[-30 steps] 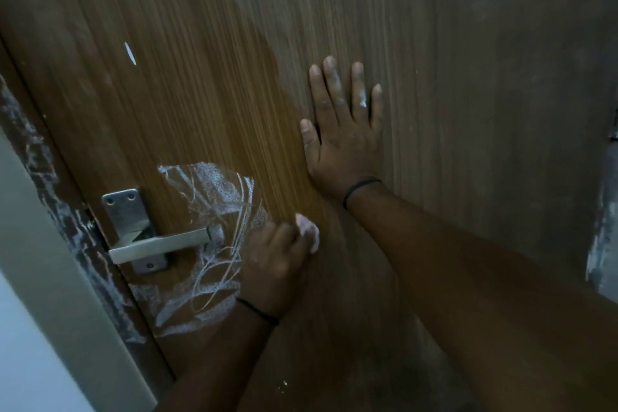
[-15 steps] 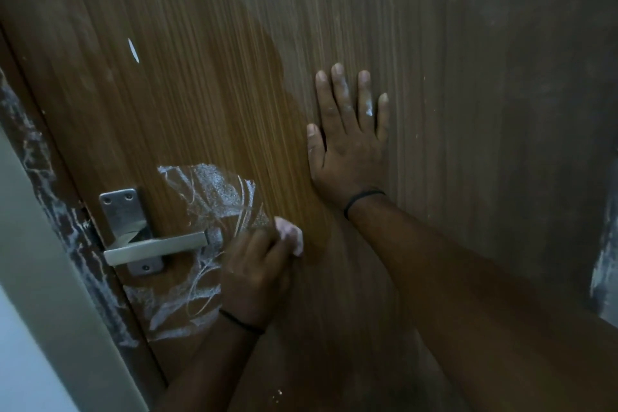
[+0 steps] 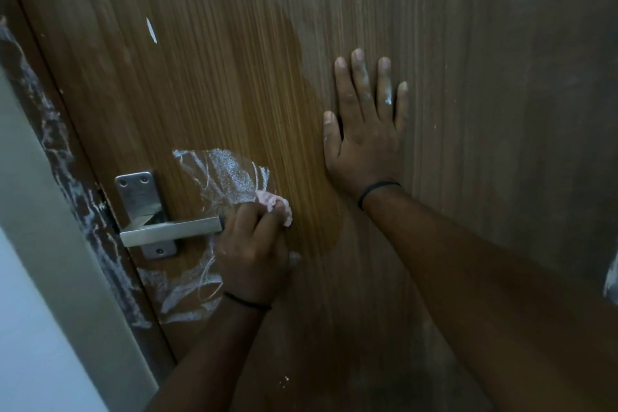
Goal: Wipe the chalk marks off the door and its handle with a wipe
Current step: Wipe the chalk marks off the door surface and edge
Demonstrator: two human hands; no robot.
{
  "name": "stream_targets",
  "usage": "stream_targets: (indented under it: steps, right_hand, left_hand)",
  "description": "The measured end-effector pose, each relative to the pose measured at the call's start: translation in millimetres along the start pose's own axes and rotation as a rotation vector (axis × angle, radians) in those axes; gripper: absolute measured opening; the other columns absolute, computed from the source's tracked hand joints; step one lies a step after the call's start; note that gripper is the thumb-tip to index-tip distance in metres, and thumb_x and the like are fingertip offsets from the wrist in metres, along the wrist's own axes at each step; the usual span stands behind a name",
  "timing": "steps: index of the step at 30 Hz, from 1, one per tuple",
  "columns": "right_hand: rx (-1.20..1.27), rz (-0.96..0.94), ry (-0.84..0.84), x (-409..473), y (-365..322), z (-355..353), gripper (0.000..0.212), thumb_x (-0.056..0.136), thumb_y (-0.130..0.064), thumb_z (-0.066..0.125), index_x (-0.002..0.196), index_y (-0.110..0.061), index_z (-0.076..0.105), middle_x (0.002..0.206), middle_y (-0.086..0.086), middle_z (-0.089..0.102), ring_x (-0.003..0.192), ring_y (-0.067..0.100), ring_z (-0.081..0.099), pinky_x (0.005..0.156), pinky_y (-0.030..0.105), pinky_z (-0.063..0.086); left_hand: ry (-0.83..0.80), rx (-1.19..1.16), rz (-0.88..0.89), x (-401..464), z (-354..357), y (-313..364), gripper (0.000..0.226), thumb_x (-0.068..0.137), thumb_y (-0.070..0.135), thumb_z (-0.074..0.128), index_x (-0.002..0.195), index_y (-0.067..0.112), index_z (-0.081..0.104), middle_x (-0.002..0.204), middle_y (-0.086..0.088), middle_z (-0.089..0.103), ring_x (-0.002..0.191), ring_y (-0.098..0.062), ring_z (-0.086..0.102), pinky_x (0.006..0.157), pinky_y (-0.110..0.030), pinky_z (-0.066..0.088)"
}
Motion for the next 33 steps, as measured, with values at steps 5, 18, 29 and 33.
stream_targets:
  steps: [5, 18, 29, 33]
  right_hand:
    - [-0.011, 0.005, -0.007, -1, 1, 0, 0.059, 0.101, -0.038, 0.036, 0.156, -0.019, 0.025, 0.164, 0.003, 0.022, 0.153, 0.031, 0.012, 0.121, 0.056, 0.011]
    - [0.012, 0.003, -0.040, 0, 0, -1, 0.060, 0.101, -0.037, 0.037, 0.157, -0.018, 0.024, 0.165, 0.004, 0.020, 0.153, 0.032, 0.010, 0.122, 0.056, 0.009]
    - [0.011, 0.061, -0.116, -53, 0, 3, 0.062, 0.101, -0.039, 0.032, 0.158, -0.019, 0.015, 0.166, 0.002, 0.011, 0.154, 0.026, 0.003, 0.122, 0.057, 0.009]
    - [-0.008, 0.083, -0.143, -72, -2, 6, 0.064, 0.101, -0.043, 0.031, 0.158, -0.019, 0.017, 0.166, 0.003, 0.012, 0.154, 0.027, 0.005, 0.121, 0.058, 0.010]
  left_hand:
    - [-0.061, -0.029, 0.013, -36, 2, 7, 0.012, 0.078, -0.005, 0.074, 0.088, 0.000, 0.076, 0.078, -0.015, 0.064, 0.061, -0.029, 0.054, 0.053, -0.039, 0.044]
    - [-0.093, -0.020, 0.054, -37, -2, 10, 0.008, 0.087, 0.005, 0.069, 0.081, 0.004, 0.075, 0.074, -0.010, 0.062, 0.061, -0.023, 0.051, 0.055, -0.034, 0.040]
    - [-0.097, -0.033, 0.054, -28, 7, 18, 0.010, 0.077, -0.002, 0.078, 0.087, 0.001, 0.076, 0.072, -0.012, 0.062, 0.060, -0.027, 0.053, 0.053, -0.038, 0.043]
    - [-0.078, -0.027, 0.073, -33, 11, 14, 0.006, 0.081, 0.002, 0.076, 0.087, 0.003, 0.076, 0.074, -0.011, 0.062, 0.062, -0.025, 0.052, 0.054, -0.037, 0.042]
Point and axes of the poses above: each hand's wrist, its own x-axis towards the middle knuckle, its own z-axis out of the palm, y = z × x, the point moved 1 cm from there along x, towards the middle knuckle
